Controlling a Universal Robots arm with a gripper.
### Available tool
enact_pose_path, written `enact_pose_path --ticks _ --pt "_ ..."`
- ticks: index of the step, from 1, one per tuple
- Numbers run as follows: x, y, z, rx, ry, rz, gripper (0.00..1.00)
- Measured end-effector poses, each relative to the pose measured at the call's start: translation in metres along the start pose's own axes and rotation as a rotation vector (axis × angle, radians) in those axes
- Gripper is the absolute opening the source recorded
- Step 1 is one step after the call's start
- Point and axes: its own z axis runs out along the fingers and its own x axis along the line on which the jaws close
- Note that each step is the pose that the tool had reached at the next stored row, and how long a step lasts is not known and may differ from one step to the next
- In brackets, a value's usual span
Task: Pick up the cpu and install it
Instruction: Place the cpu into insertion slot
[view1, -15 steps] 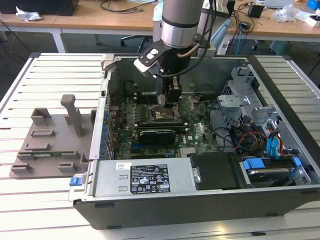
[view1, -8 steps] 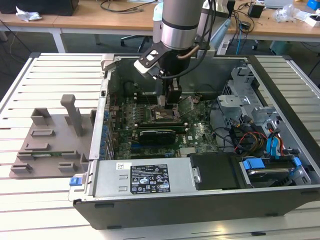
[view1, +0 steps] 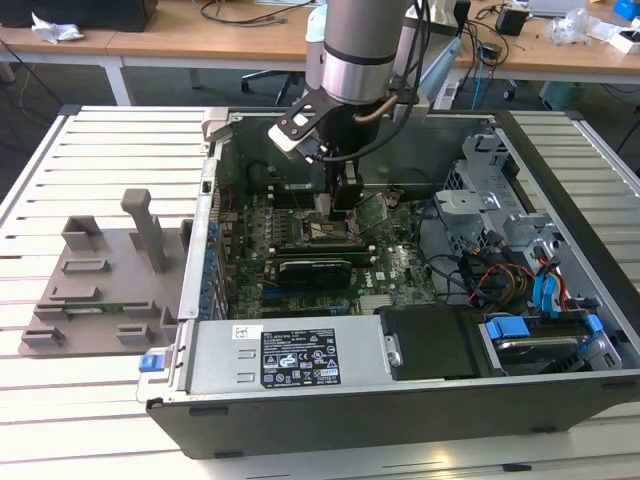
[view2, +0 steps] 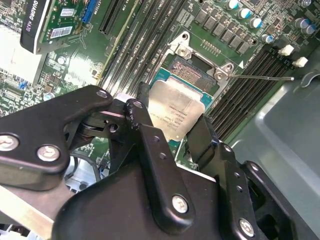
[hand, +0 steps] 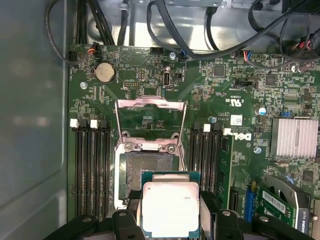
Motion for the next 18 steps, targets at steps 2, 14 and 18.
enact_pose_path --ticks 2,14,18 --pt "0.0002 0.0002 0.0007 0.0 0.0 0.0 0.55" --pt "0.0003 0.0014 0.0029 -0.0001 0.0001 0.002 0.55" --pt "0.0002 0.0015 0.0042 0.0 -0.0003 0.002 0.55"
